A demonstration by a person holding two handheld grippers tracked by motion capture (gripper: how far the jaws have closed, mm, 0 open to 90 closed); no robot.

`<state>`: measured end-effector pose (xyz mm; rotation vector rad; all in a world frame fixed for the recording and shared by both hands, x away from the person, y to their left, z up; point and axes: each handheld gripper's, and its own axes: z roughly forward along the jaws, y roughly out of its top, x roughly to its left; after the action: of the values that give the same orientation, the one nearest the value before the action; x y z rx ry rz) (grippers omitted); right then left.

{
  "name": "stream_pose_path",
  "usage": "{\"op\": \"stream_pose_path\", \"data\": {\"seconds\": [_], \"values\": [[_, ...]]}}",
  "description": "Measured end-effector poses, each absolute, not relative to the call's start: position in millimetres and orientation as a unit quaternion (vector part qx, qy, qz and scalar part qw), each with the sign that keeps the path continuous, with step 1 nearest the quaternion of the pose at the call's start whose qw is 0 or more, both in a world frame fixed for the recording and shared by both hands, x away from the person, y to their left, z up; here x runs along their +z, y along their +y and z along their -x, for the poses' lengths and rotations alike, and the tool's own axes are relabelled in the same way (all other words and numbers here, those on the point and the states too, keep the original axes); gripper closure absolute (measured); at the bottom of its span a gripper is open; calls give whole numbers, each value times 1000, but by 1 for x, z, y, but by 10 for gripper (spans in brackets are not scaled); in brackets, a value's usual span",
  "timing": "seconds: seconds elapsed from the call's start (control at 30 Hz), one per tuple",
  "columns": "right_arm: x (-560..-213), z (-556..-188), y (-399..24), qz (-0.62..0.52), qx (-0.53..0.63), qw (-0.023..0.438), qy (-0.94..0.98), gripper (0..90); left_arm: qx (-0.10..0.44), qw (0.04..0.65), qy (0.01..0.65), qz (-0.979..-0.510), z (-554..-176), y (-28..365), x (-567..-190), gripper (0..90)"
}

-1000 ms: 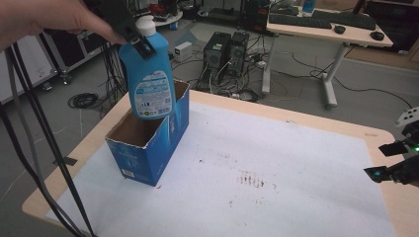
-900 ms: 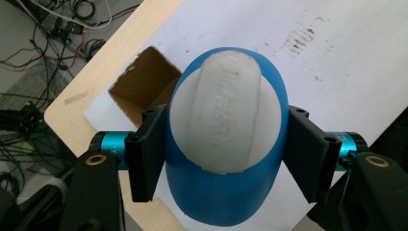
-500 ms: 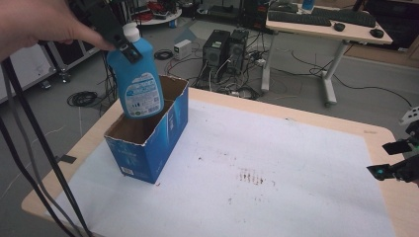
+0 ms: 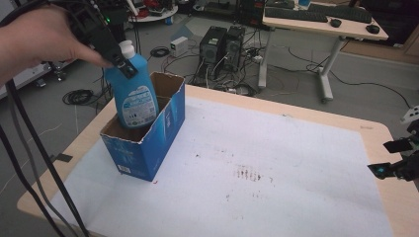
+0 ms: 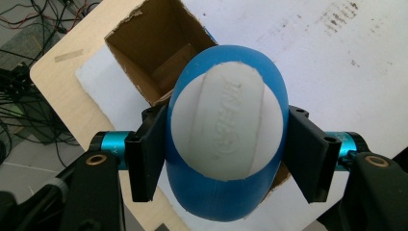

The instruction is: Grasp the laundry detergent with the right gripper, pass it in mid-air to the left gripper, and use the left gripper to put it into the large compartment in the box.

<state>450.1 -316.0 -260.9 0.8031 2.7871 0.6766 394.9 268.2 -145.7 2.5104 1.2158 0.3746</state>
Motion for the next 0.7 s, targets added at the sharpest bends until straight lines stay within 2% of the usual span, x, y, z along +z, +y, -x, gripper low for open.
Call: {"op": "stream_pose_path", "data": {"seconds": [0.7], "values": [[-264, -451, -317, -271, 221, 81, 933, 133, 113, 140, 434, -883, -402, 268, -199, 372]]}}
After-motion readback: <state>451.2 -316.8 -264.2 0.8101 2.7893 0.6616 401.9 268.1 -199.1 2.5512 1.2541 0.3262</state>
